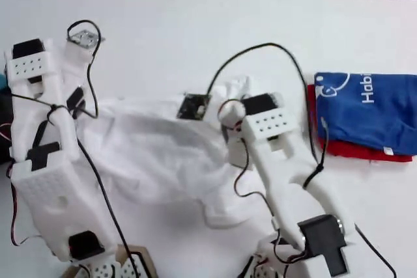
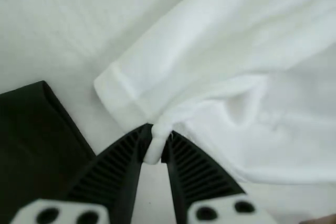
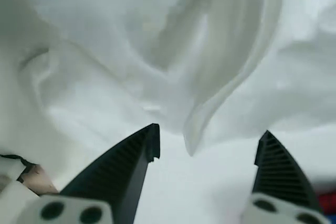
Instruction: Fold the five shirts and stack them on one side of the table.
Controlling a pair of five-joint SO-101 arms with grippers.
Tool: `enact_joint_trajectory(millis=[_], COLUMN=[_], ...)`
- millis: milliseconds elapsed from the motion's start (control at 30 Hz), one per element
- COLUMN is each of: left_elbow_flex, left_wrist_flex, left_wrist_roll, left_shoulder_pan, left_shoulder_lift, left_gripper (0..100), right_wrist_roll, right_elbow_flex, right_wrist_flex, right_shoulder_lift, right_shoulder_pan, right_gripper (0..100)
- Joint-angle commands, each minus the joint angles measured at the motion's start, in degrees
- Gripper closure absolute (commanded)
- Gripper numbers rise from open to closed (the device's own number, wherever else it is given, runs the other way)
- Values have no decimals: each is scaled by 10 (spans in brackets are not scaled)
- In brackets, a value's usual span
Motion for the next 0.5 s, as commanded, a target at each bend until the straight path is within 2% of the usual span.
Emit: enact_joint_trajectory(millis=[0, 167, 467], left_elbow_flex=[-1, -1, -1], left_wrist_flex=[-4, -4, -4], left_wrist_roll=[-3, -3, -3], left_shoulder_pan=[-3, -3, -2], left_shoulder_lift=[-42, -42, -42], left_gripper=[974, 974, 974], right_wrist_roll=[24, 21, 19], right_elbow_flex=[-3, -4, -37], right_wrist_flex=[-15, -39, -45], right_shoulder_lift=[31, 81, 87], right_shoulder_pan=[34, 31, 6], right_gripper=[707, 707, 718])
